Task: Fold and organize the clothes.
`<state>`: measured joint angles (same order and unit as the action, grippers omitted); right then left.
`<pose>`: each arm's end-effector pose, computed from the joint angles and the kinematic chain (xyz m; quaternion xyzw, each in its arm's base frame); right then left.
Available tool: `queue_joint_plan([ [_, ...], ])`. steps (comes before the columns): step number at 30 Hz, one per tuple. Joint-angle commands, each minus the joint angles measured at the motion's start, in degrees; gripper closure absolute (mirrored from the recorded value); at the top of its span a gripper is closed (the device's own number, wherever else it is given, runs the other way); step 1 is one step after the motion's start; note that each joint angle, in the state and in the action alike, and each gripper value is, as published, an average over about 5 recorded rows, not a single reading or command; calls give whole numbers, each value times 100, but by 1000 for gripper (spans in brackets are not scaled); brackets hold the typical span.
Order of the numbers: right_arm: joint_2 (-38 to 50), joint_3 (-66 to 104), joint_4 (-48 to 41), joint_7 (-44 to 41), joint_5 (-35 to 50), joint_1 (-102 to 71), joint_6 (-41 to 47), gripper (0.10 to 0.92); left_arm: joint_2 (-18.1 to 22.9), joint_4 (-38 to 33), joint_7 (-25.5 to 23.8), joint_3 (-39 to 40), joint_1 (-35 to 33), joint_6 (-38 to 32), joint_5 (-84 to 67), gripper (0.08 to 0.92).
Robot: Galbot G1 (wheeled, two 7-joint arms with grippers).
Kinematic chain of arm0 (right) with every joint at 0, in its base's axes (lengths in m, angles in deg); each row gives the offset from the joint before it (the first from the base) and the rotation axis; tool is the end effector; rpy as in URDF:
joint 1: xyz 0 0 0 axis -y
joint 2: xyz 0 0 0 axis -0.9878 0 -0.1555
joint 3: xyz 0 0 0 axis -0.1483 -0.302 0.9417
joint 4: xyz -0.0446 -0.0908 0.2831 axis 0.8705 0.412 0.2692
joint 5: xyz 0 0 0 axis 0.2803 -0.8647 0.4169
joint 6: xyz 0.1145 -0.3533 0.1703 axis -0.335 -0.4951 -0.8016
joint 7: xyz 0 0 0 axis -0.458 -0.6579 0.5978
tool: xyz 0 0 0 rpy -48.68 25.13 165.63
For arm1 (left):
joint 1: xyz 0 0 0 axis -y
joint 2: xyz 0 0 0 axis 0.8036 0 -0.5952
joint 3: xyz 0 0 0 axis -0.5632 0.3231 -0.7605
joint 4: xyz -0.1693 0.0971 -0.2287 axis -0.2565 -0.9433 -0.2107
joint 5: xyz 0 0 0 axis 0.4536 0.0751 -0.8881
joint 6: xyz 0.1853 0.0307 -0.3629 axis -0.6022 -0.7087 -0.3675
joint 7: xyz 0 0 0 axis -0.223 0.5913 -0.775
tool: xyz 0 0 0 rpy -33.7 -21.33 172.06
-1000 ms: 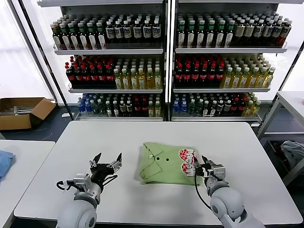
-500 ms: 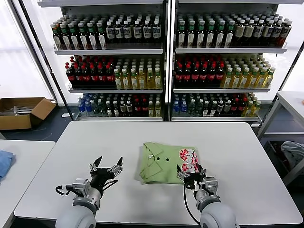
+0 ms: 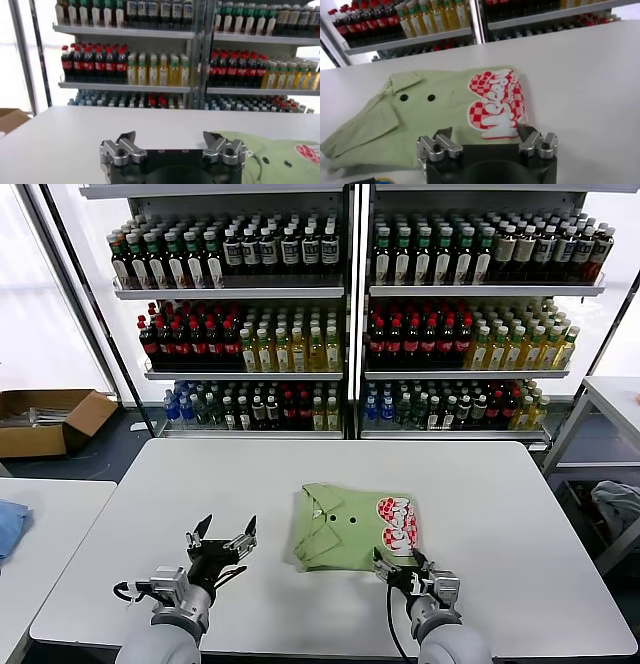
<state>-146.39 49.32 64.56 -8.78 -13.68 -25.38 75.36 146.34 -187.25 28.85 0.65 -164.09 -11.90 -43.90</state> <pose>0.2986 0.0591 -0.2320 0.0387 -0.9611 -0.0759 0.2629 0.2889 -0.0112 -0.1941 -0.0444 -0.9877 0.0214 0.1482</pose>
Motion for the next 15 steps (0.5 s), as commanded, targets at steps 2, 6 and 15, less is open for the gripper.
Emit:
queue_joint_plan([
  [2,490,852,1580,-75,-85,-311,-34,203,44,-137,-31,-69,-72,-284,248,177],
  [6,798,1381,1901,-278,-1531,-835,-290,203,163,-113,-68,-77,-104,-539,384,177],
  [15,874,2113,1484,-193,-1983,-1568,-786,203,267,0,-213,-128,-92,-969,600,177],
])
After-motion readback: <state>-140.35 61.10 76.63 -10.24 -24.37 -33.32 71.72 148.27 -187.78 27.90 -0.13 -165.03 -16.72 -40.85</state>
